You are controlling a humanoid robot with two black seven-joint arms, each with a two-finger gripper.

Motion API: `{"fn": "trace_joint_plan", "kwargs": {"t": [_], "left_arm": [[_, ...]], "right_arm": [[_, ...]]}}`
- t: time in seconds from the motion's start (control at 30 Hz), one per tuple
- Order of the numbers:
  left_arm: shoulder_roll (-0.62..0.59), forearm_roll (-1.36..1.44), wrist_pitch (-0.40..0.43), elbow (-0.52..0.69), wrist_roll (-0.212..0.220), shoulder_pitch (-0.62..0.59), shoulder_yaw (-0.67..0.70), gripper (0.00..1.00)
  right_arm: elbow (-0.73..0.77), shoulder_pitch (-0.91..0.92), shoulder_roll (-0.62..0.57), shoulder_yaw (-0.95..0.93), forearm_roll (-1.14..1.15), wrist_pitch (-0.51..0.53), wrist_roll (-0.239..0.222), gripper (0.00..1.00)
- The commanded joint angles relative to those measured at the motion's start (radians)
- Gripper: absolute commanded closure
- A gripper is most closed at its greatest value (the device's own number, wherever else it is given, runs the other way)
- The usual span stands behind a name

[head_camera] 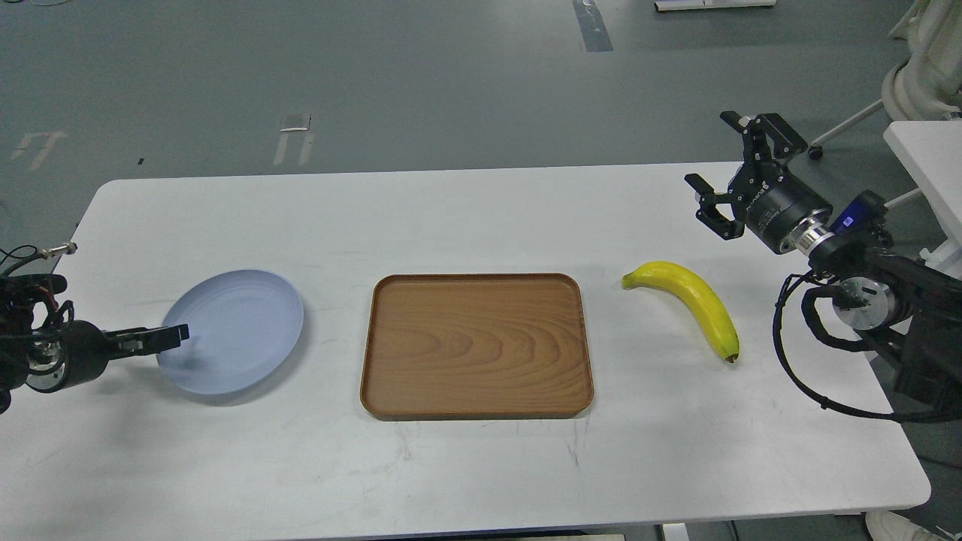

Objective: Place banana on plate with both arms
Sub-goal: 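Lower the left gripper and grasp the rim of the blue plate, then lift the blue plate with the left gripper and carry it onto the tray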

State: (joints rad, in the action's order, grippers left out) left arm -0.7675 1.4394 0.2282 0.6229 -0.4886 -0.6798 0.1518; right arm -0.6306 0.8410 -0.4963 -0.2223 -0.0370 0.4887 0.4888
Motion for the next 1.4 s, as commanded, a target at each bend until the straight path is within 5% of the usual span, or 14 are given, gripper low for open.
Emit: {"fn": "trace_joint_plan", "kwargs": {"t": [0.0,0.03,0.63,0.93,1.37], "left_arm": [[0.000,-0.002,0.000,0.000,0.000,-0.001,0.000,0.89],[0.000,-0.001,0.000,0.000,0.000,-0.001,0.000,1.00],[-0.036,-0.062,0.002,0.041,0.000,-0.041,-0.003,1.00],[-0.073,-0.027,0.045,0.309,0.000,-0.239,-0.006,1.00],[0.293,0.177,0.092,0.290,0.000,-0.395,-0.139,1.00]], "right_arm": [[-0.001,0.000,0.001,0.000,0.003,0.000,0.000,0.00],[-0.001,0.000,0.001,0.000,0.008,0.000,0.000,0.00],[-0.005,0.000,-0.010,0.000,0.014,0.000,0.000,0.00],[-0.005,0.003,-0.019,0.001,0.014,0.000,0.000,0.00],[0.000,-0.003,-0.071,0.001,0.016,0.000,0.000,0.00]]}}
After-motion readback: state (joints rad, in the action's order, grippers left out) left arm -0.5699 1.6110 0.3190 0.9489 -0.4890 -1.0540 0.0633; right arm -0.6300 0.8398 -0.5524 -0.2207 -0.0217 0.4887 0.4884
